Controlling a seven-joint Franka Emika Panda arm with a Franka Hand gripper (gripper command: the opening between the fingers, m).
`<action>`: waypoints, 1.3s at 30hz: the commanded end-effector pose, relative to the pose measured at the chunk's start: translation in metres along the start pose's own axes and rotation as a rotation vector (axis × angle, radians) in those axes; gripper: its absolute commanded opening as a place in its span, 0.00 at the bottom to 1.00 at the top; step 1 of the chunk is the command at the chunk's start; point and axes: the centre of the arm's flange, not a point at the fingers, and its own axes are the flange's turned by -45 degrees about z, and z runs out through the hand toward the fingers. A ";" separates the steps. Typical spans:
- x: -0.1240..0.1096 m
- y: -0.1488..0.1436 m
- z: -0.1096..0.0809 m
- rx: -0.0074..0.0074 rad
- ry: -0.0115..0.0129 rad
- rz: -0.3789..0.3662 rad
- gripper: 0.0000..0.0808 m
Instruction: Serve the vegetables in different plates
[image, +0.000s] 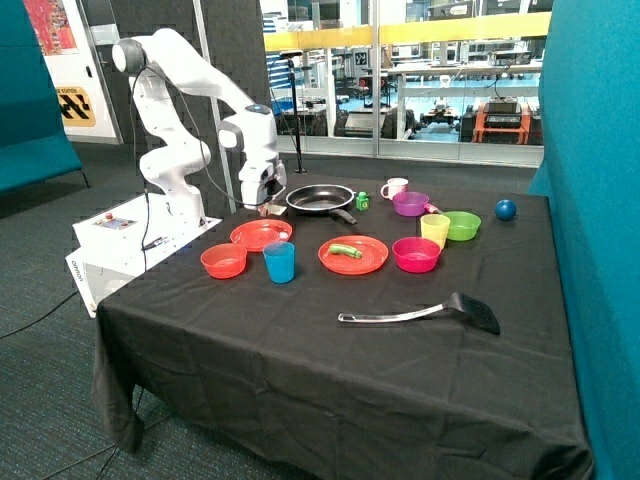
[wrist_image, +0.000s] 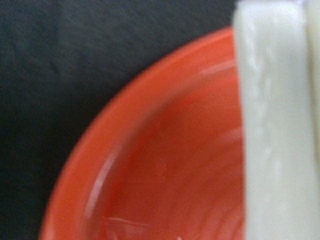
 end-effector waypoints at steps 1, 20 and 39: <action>-0.019 0.028 0.029 -0.0013 -0.0024 0.025 0.00; -0.037 0.037 0.049 -0.0013 -0.0024 0.022 0.00; -0.043 0.031 0.058 -0.0013 -0.0024 -0.003 0.54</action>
